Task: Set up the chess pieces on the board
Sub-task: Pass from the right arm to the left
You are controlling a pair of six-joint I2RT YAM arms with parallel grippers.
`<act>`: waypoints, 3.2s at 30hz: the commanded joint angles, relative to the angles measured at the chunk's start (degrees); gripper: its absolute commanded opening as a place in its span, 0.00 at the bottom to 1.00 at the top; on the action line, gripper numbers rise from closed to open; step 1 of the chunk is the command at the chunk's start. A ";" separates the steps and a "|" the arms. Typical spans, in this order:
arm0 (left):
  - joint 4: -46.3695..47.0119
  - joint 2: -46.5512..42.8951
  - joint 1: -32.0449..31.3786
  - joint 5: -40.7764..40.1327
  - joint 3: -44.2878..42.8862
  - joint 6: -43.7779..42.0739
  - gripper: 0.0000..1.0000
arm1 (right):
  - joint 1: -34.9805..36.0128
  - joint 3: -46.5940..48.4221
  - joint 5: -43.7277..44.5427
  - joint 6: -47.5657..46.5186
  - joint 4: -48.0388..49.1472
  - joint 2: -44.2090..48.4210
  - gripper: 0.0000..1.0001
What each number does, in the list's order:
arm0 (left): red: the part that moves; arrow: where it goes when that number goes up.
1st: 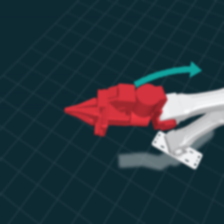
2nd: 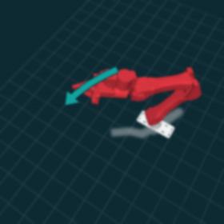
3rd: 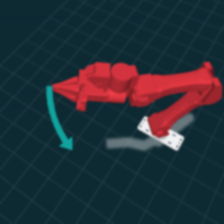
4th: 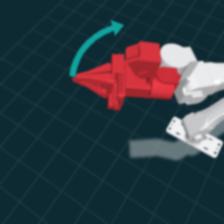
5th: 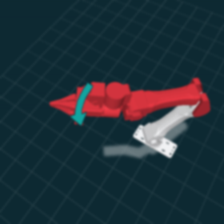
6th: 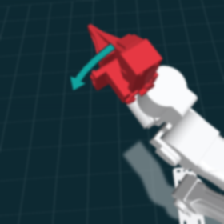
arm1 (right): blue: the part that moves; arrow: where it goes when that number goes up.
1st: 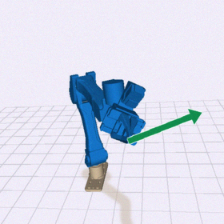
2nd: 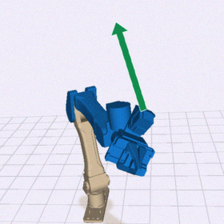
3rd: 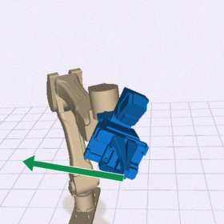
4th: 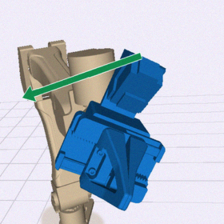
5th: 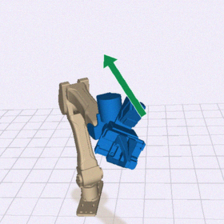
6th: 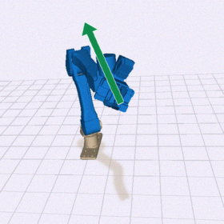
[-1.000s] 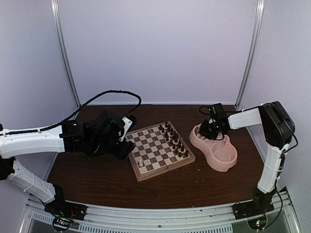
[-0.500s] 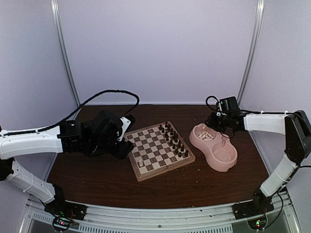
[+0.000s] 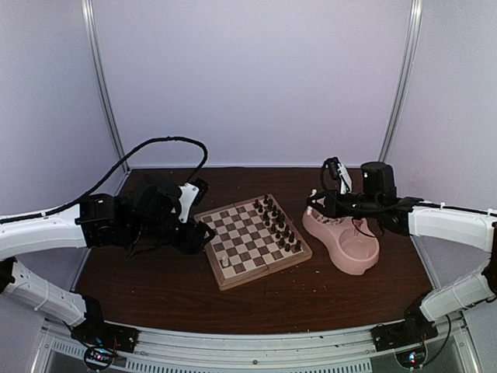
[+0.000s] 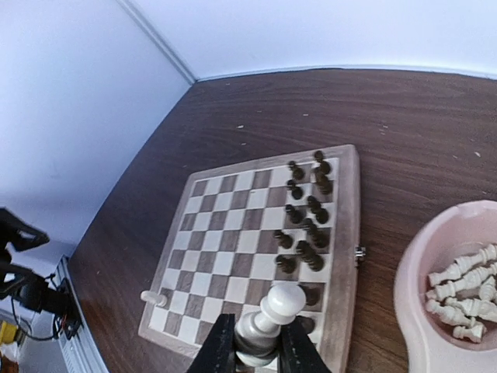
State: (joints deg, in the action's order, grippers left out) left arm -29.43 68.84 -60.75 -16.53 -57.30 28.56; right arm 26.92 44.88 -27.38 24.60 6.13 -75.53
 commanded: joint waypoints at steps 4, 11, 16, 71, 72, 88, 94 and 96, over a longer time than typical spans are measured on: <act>6.83 -3.51 -0.07 7.02 1.65 5.86 0.58 | 10.34 -2.12 -2.71 -6.85 3.77 4.66 0.19; 13.14 -3.52 -0.07 13.14 3.15 10.84 0.64 | 17.89 -1.44 -1.16 -7.81 7.07 1.86 0.19; 17.29 -1.44 0.40 17.52 2.44 14.29 0.70 | 21.52 1.48 -0.61 -10.86 5.21 -2.12 0.19; 22.31 12.46 5.58 31.69 -2.56 21.28 0.30 | 32.16 14.79 4.49 -23.22 -5.70 -12.09 0.17; 22.27 12.50 5.54 31.78 -2.61 21.32 0.30 | 32.18 14.79 4.51 -23.21 -5.74 -12.10 0.18; 22.76 11.52 6.28 31.46 -1.82 21.64 0.09 | 32.32 12.97 7.04 -22.80 -4.63 -11.11 0.40; 24.62 10.52 8.01 33.01 -1.16 23.07 0.08 | 32.23 10.99 7.09 -20.99 -1.67 -9.82 0.60; 24.86 9.85 8.74 33.24 -0.90 23.64 0.08 | 32.23 9.87 7.26 -19.62 -0.10 -9.17 0.64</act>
State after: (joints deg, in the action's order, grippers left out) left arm -8.51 80.90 -53.43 15.51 -58.74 50.89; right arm 58.83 56.80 -21.15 2.68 2.15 -87.29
